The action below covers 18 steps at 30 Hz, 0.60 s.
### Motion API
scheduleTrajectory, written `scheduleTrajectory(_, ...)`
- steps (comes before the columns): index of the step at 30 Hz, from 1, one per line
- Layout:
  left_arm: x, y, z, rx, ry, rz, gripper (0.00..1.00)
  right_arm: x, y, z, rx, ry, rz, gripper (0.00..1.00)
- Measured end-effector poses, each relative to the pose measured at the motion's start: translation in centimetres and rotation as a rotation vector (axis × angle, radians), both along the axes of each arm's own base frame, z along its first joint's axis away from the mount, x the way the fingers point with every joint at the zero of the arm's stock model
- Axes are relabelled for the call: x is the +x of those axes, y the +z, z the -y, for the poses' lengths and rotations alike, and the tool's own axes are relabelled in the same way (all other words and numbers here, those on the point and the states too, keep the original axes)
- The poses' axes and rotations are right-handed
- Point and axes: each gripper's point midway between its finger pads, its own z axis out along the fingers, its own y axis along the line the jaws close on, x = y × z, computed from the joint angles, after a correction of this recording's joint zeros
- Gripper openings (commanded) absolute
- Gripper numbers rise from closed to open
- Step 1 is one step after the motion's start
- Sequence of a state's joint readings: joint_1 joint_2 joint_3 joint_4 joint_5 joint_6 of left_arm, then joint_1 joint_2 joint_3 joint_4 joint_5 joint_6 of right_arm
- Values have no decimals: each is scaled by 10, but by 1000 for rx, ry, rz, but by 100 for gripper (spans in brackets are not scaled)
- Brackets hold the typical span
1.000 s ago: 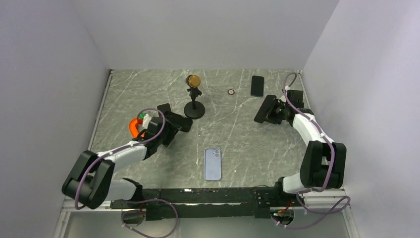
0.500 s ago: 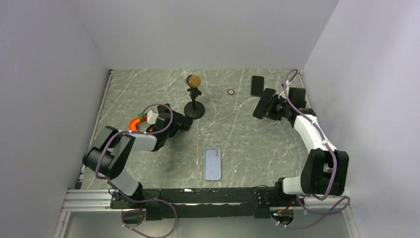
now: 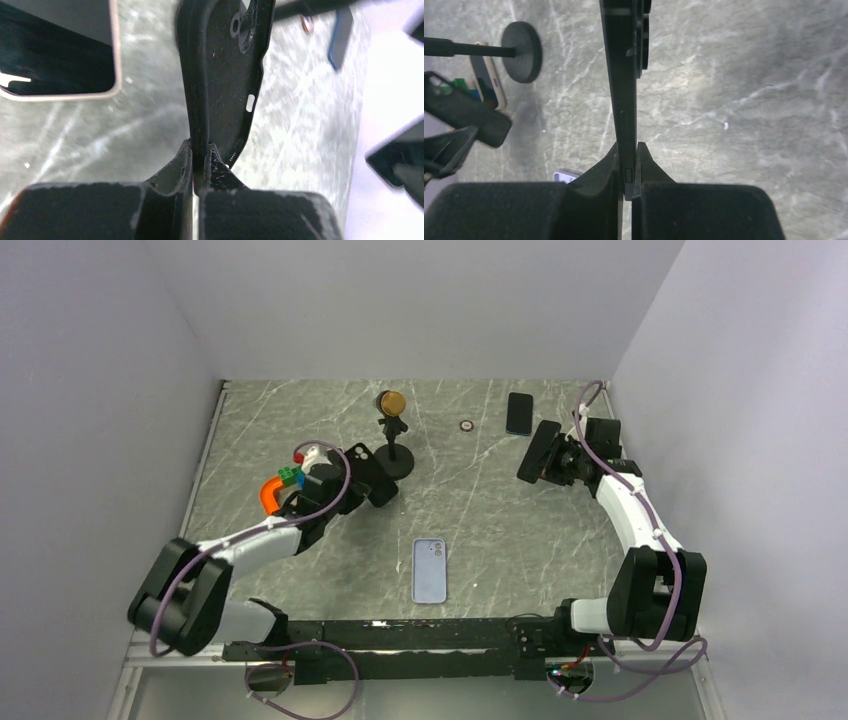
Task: Take the phone out of the phone case
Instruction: Pick up the phone case from the center of the board, then place the phone case at the center of the board.
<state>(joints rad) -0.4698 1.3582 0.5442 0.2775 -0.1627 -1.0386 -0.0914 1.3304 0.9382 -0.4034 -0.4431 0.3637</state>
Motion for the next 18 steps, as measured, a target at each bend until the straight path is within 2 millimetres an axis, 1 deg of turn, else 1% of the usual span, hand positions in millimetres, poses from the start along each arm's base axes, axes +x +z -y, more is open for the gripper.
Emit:
scheduleTrajectory(1,-6,6,4,5,-43,11,0,-1,-2,4,-15,-6,-5,0)
scheduleTrajectory(3,-24,17,17,16,-168,19,0,-2,-4,11,-43,-16,-21,0)
scheduleTrajectory(4,-32,20,21,18,-220,19,0,-1,-4,15,-56,-21,-24,0)
scheduleTrajectory(6,-57,22,31,16,-351,18,0,2,-2,22,-73,-30,-23,0)
scheduleTrajectory(8,-85,18,34,20,-455,-2,0,7,3,30,-85,-36,-10,0)
scheduleTrajectory(11,-124,8,32,40,-592,-55,0,14,7,38,-99,-43,5,0)
scheduleTrajectory(16,-162,-2,29,68,-749,-124,0,24,6,47,-107,-36,1,0)
scheduleTrajectory(18,-172,-7,28,74,-786,-153,0,27,3,50,-101,-37,-8,0)
